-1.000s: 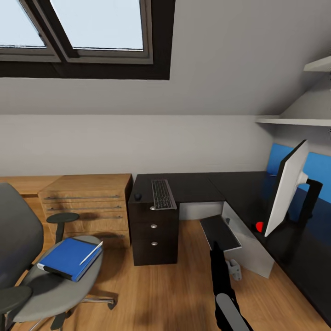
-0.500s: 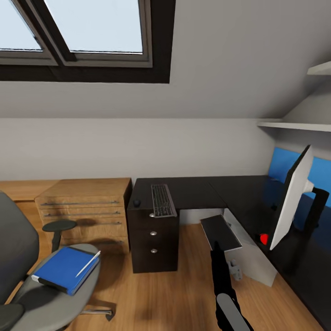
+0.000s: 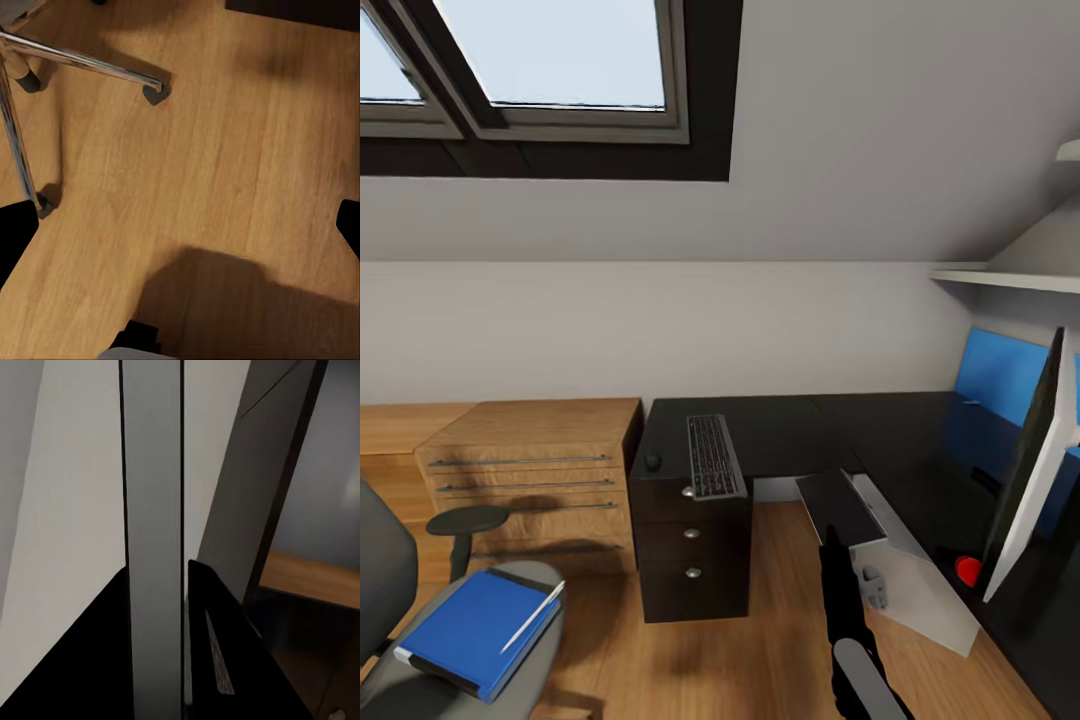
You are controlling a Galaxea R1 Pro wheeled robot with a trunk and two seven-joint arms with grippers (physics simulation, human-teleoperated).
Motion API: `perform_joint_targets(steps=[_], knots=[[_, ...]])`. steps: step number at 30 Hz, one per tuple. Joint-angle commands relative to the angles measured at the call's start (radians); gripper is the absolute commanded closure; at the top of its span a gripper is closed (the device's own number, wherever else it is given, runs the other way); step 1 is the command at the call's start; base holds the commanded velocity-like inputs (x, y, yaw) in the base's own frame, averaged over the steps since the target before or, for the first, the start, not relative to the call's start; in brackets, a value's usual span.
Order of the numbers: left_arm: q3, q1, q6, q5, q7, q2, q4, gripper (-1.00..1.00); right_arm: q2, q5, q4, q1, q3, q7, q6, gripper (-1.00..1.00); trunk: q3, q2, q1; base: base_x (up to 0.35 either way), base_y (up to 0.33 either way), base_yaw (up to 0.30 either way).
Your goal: In the bedroom, organize the workspace by keeping the computer under the desk, ensuring the monitor is on the desk, placing the keyboard on the desk next to the monitor, placing the mouse on the desk next to the keyboard, moving the folder from the swivel chair onto the desk next to the mouse, stacking the notebook on top of the folder with the pen on top of the notebook, and positioning the swivel chair next to the desk.
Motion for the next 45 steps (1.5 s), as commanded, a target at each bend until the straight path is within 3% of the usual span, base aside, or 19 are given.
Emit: perform_joint_targets(steps=[1,5,11,16,37,45], knots=[[-0.001,0.000,0.003,0.008,0.004,0.000,-0.002,-1.00,-0.001,-0.010,0.001,-0.001,0.003,0.008,-0.001,1.00,-0.001,-0.001,0.001,0.265,0.000,0.000],[-0.002,0.000,0.002,0.008,0.004,0.000,-0.002,-1.00,-0.003,-0.019,0.002,-0.001,0.002,0.008,0.036,1.00,-0.001,-0.001,0.001,0.225,0.000,0.000],[-0.003,0.000,0.002,0.008,0.003,0.000,-0.002,-1.00,-0.005,-0.102,0.005,-0.001,0.000,0.008,0.128,1.00,-0.001,-0.001,0.001,0.060,0.000,0.000],[-0.003,0.000,0.002,0.008,0.003,0.000,-0.002,-1.00,-0.006,-0.136,0.006,-0.001,-0.001,0.009,0.180,1.00,-0.001,-0.001,0.001,0.121,0.000,0.000],[-0.006,0.000,0.000,0.008,0.004,-0.001,-0.003,-1.00,-0.005,-0.137,0.041,-0.002,0.001,0.003,0.185,1.00,-0.001,-0.001,0.001,0.249,0.000,0.000],[-0.006,0.000,0.000,0.008,0.004,0.000,-0.004,-1.00,-0.006,-0.136,0.048,-0.002,0.001,-0.034,0.183,1.00,-0.001,-0.001,0.001,0.255,0.000,0.000]])
